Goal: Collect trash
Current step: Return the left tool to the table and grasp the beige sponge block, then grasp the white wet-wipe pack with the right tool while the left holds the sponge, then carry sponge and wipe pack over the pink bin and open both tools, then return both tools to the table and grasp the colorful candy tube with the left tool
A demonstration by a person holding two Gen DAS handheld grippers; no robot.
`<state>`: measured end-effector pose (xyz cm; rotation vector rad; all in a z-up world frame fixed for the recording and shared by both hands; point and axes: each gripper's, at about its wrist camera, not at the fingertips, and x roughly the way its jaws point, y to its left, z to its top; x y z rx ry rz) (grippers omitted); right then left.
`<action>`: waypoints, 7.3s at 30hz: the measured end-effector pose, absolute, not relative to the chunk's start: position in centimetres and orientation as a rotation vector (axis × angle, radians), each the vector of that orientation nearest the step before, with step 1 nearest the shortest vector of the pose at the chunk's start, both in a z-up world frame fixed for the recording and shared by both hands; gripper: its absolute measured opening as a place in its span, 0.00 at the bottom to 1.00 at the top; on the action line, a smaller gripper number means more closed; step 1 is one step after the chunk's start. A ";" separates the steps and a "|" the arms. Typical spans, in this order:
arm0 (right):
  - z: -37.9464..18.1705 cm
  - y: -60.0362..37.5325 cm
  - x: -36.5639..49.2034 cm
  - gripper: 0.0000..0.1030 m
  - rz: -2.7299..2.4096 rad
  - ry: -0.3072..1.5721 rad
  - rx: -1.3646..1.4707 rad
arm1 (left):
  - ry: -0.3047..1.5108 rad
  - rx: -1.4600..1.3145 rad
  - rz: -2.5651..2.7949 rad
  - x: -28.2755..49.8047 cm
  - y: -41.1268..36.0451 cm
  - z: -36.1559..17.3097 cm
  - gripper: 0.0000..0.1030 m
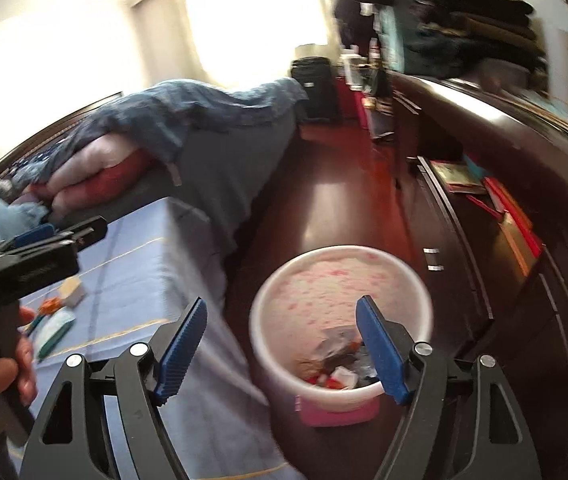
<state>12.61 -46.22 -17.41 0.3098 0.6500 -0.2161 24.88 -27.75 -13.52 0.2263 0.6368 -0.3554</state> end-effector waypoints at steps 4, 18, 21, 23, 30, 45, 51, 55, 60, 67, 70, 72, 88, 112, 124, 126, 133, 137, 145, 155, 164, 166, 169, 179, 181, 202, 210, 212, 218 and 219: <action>-16.8 -42.5 12.8 0.74 -0.147 0.658 0.274 | 0.723 0.182 -0.293 27.6 -22.5 -15.1 0.96; -14.1 -34.9 10.5 0.75 -0.052 0.630 0.191 | 0.946 0.199 -0.375 33.0 -18.3 -21.4 0.70; -13.5 -33.7 10.3 0.75 -0.030 0.628 0.186 | 0.945 0.183 -0.381 32.8 -18.0 -21.1 0.54; -13.2 -32.9 10.4 0.75 -0.022 0.627 0.175 | 0.938 0.133 -0.399 32.6 -17.2 -20.4 0.53; -13.8 -27.6 13.1 0.76 0.072 0.671 0.109 | 0.836 0.025 -0.342 30.3 -11.3 -16.0 0.54; -20.4 -17.1 23.1 0.90 0.048 0.933 0.139 | 0.761 -0.017 -0.209 26.6 -0.5 -13.6 0.54; -21.9 -15.0 25.2 0.91 -0.107 0.975 0.069 | 0.755 -0.034 -0.207 26.2 1.4 -13.8 0.54; -21.8 -15.0 25.4 0.73 -0.122 0.965 0.092 | 0.747 -0.039 -0.212 26.0 2.1 -13.6 0.54; -21.1 -15.4 24.8 0.45 -0.090 0.960 0.093 | 0.739 -0.041 -0.228 25.7 2.0 -13.4 0.54; -19.9 -16.2 23.3 0.41 -0.006 0.922 0.100 | 0.728 -0.035 -0.258 25.3 0.2 -12.8 0.54; -18.9 -17.3 22.0 0.41 0.015 0.888 0.103 | 0.722 -0.029 -0.275 25.0 -1.0 -12.4 0.54; -18.2 -18.2 21.3 0.41 0.019 0.868 0.107 | 0.715 -0.027 -0.288 24.7 -1.9 -12.1 0.54; -16.1 -27.3 18.0 0.41 -0.016 0.785 0.169 | 0.674 0.049 -0.404 23.3 -12.3 -10.1 0.54; -16.6 -44.9 12.8 0.41 -0.267 0.705 0.323 | 0.677 0.192 -0.640 21.0 -31.5 -11.1 0.54; -18.6 -51.9 10.9 0.41 -0.357 0.685 0.393 | 0.699 0.253 -0.710 20.5 -40.8 -12.9 0.54; -19.0 -52.7 10.8 0.41 -0.355 0.679 0.399 | 0.705 0.262 -0.707 20.6 -41.9 -13.5 0.54; -21.2 -54.7 11.1 0.41 -0.345 0.683 0.408 | 0.744 0.289 -0.678 21.4 -44.7 -15.9 0.54; -22.6 -55.5 11.7 0.41 -0.328 0.704 0.416 | 0.777 0.281 -0.669 22.2 -45.6 -17.0 0.54; -24.7 -56.2 14.4 0.46 -0.308 0.742 0.399 | 0.798 0.271 -0.663 23.3 -47.0 -18.3 0.61; -25.6 -56.3 14.6 0.62 -0.329 0.746 0.398 | 0.769 0.198 -0.646 24.5 -44.9 -16.8 0.77; -22.3 -52.7 13.5 0.72 -0.326 0.702 0.365 | 0.704 0.184 -0.591 23.9 -39.7 -14.3 0.83; -21.2 -51.2 13.4 0.74 -0.314 0.688 0.352 | 0.697 0.179 -0.585 23.9 -38.2 -13.7 0.84; -20.0 -49.3 13.2 0.77 -0.293 0.673 0.338 | 0.685 0.170 -0.570 23.6 -35.7 -12.9 0.86; -17.3 -40.0 13.3 0.82 -0.139 0.678 0.225 | 0.687 0.175 -0.437 23.3 -23.2 -12.7 0.92; -17.1 -38.1 13.4 0.82 -0.112 0.681 0.199 | 0.703 0.175 -0.396 23.7 -20.1 -13.3 0.92; -15.0 -24.8 13.8 0.82 0.077 0.685 0.038 | 0.906 0.177 -0.310 29.7 -4.9 -21.3 0.65; -14.9 -23.2 14.8 0.82 0.094 0.702 0.045 | 0.891 0.197 -0.341 29.2 -5.9 -21.0 0.29; -14.9 -22.8 15.2 0.83 0.093 0.703 0.042 | 0.891 0.197 -0.339 28.8 -5.6 -20.9 0.23; -15.4 -20.9 17.4 0.82 0.109 0.723 0.039 | 0.891 0.124 -0.294 27.6 -1.9 -20.4 0.23; -15.6 -20.3 18.2 0.82 0.116 0.731 0.039 | 0.886 0.110 -0.276 27.4 -1.1 -20.2 0.23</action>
